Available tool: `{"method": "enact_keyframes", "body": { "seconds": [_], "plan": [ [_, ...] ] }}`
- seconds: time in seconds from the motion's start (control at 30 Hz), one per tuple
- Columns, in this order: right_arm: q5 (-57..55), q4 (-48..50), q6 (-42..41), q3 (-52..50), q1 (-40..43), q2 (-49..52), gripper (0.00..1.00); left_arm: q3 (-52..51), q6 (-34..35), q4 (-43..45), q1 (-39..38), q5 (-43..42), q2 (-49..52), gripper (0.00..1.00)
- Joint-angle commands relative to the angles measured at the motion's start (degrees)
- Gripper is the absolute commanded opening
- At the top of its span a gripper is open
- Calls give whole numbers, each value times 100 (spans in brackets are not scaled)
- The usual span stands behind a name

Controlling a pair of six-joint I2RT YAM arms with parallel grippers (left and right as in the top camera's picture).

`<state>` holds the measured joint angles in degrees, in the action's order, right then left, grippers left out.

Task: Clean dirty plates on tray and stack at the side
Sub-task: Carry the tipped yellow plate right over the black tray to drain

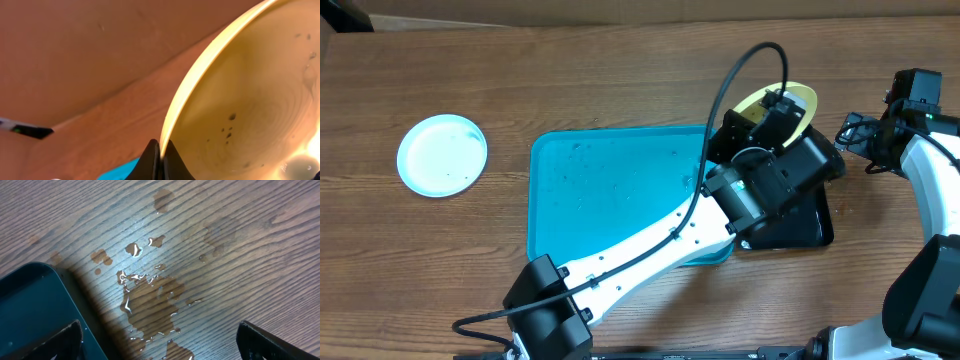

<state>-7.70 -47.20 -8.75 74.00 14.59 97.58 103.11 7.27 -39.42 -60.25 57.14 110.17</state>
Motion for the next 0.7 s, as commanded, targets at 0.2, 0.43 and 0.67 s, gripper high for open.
{"method": "enact_keyframes", "body": {
  "seconds": [0.2,0.43,0.67],
  "plan": [
    [-17,20,-22,59,17,-4,100,164,-1718,960,-391,1217,-79,4],
    [-17,20,-22,59,17,-4,100,164,-2448,1574,-575,1687,-79,5],
    [-17,20,-22,59,17,-4,100,164,-2441,1598,-588,1674,-79,4]
  ]
}}
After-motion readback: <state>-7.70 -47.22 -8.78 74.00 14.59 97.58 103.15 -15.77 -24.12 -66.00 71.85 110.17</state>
